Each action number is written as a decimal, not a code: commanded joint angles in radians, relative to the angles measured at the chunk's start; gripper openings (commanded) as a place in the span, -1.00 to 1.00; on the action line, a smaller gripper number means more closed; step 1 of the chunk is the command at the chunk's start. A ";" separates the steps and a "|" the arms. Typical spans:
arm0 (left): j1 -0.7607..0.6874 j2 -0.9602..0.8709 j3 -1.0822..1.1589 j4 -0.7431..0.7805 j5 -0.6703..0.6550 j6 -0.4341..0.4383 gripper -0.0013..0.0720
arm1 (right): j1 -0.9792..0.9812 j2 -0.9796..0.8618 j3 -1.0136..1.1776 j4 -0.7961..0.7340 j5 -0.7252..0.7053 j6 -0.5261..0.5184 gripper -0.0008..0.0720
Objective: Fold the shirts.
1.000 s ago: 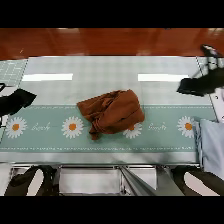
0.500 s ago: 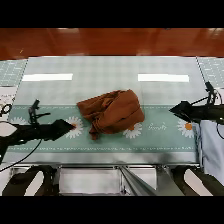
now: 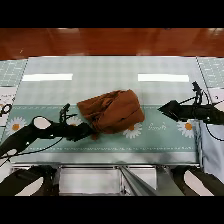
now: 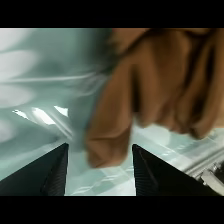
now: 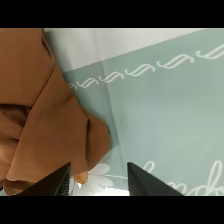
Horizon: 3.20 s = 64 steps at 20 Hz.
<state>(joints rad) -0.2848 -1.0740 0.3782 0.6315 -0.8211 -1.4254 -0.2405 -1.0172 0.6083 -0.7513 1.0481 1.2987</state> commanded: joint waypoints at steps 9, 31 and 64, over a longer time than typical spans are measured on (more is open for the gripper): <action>-0.129 -0.165 0.233 -0.030 -0.020 0.128 -0.91 | 0.008 -0.003 -0.002 0.026 -0.010 -0.021 0.15; -0.087 -0.155 0.239 -0.030 -0.074 0.136 -0.91 | 0.322 -0.779 0.643 0.189 0.161 -0.130 -0.90; 0.417 0.328 1.444 0.002 -0.520 0.084 -0.91 | 0.250 0.243 1.296 -0.373 0.521 0.150 -0.90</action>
<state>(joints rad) 0.1322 -0.7479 1.8690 0.6312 -1.2457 -1.3289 0.0090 -0.7845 1.9877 -1.1408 1.4769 1.4185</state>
